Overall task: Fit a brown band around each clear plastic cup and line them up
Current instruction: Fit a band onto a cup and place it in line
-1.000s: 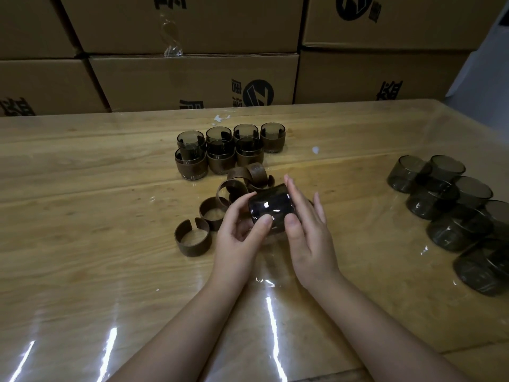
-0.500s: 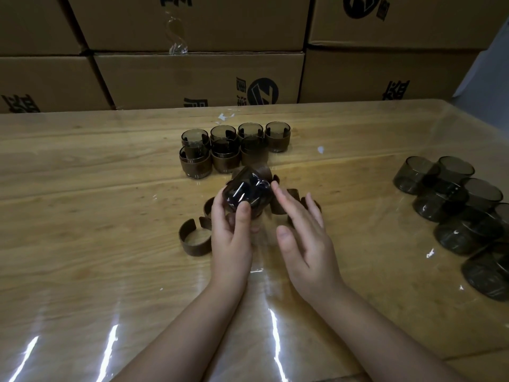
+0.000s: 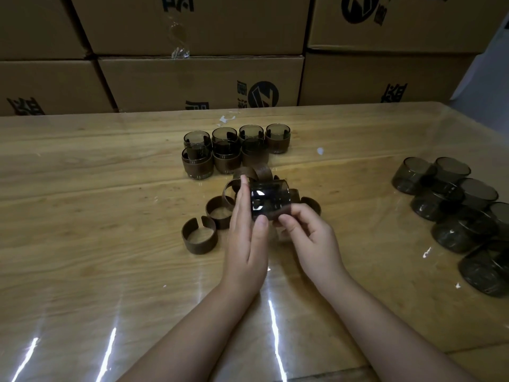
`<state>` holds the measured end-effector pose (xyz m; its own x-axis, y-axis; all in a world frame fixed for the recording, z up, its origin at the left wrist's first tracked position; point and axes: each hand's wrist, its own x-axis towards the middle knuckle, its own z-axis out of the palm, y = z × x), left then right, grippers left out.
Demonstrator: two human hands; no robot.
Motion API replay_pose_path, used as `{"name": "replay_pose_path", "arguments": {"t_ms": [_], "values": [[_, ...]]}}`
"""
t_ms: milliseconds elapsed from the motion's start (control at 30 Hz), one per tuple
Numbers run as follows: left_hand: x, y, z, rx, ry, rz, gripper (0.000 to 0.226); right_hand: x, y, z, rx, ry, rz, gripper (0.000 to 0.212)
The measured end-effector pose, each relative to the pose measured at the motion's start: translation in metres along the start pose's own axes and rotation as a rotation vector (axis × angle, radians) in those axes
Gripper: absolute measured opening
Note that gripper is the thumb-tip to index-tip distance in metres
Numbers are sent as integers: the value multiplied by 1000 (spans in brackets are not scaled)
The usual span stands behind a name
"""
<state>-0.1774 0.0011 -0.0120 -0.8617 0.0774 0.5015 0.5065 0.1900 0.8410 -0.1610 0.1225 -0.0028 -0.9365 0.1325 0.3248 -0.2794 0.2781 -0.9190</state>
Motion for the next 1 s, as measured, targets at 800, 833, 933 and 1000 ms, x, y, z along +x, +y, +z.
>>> {"name": "replay_pose_path", "arguments": {"t_ms": [800,833,933,1000], "values": [[1,0,-3,-17,83,-12,65,-3,-17,2,250,-109,70,16],[2,0,-4,-32,99,-11,63,-4,-18,3,235,-132,75,17],[3,-1,-5,33,114,88,44,-5,-17,4,200,-163,86,17],[5,0,-5,65,124,129,32,-5,-18,4,217,-153,104,17]]}}
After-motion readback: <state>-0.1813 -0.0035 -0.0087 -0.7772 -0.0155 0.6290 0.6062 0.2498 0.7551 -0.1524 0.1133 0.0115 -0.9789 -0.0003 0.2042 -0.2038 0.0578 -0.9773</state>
